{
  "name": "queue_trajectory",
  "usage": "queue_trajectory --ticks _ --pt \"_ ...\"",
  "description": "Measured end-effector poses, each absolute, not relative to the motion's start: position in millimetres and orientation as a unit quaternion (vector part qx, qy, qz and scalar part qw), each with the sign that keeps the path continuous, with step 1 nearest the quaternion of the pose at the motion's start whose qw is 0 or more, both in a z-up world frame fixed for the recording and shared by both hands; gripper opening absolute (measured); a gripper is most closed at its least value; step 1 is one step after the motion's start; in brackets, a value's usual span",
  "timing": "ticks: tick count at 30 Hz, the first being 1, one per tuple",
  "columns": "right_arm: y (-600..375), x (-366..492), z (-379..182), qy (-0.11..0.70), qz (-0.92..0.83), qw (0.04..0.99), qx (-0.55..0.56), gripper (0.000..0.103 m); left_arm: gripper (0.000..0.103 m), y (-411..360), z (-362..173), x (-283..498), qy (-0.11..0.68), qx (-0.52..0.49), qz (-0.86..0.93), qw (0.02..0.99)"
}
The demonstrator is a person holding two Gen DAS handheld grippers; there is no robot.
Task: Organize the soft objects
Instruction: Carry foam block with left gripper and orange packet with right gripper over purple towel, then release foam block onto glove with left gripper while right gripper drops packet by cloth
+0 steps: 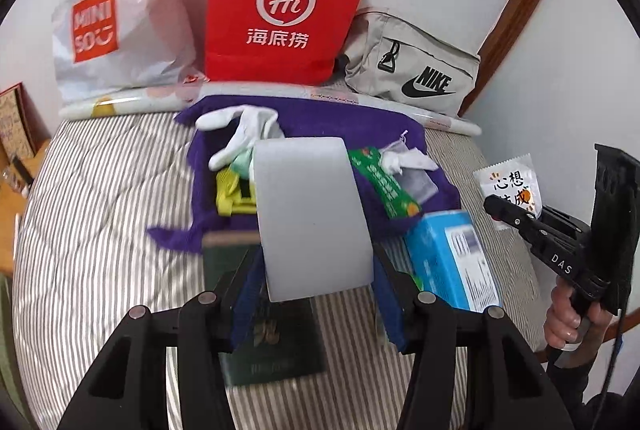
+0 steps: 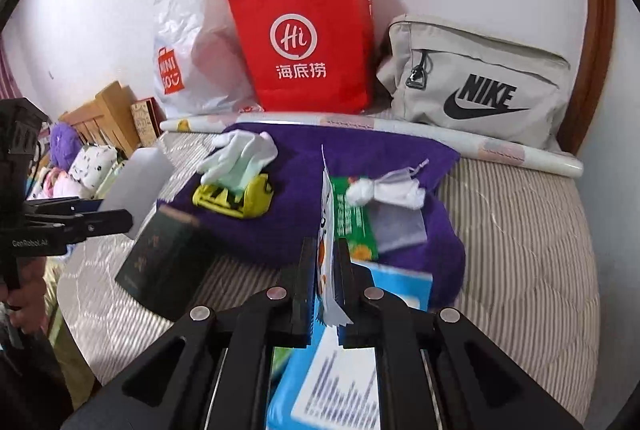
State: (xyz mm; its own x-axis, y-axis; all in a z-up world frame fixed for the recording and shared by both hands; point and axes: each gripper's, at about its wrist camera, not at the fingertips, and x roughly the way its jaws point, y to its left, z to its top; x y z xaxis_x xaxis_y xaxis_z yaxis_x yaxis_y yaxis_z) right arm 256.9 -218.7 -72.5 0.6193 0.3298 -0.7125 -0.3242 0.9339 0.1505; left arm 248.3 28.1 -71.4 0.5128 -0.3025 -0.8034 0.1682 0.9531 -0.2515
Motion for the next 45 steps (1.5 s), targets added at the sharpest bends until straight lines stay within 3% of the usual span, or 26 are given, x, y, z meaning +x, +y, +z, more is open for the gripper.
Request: queue_trajectory --ticks 15,32,35,37,39,45 --pt "-219 346 -114 0.461 0.194 0.865 0.036 0.008 0.052 2 -106 351 0.522 -0.058 -0.108 0.844" --pt "-209 375 -153 0.524 0.200 0.828 0.011 0.011 0.055 -11 -144 389 0.555 -0.029 -0.096 0.826" --pt "-208 375 -152 0.523 0.192 0.831 -0.005 0.020 0.065 -11 -144 388 0.549 -0.037 -0.106 0.828" --pt "-209 373 -149 0.517 0.188 0.835 -0.012 0.038 0.070 -10 -144 386 0.549 -0.041 -0.110 0.827" --pt "-212 370 -144 0.504 0.189 0.843 -0.013 0.050 0.076 -10 -144 384 0.551 -0.049 -0.115 0.825" --pt "-216 364 -128 0.475 0.180 0.861 -0.022 0.057 0.078 -3 -137 378 0.553 -0.064 -0.113 0.823"
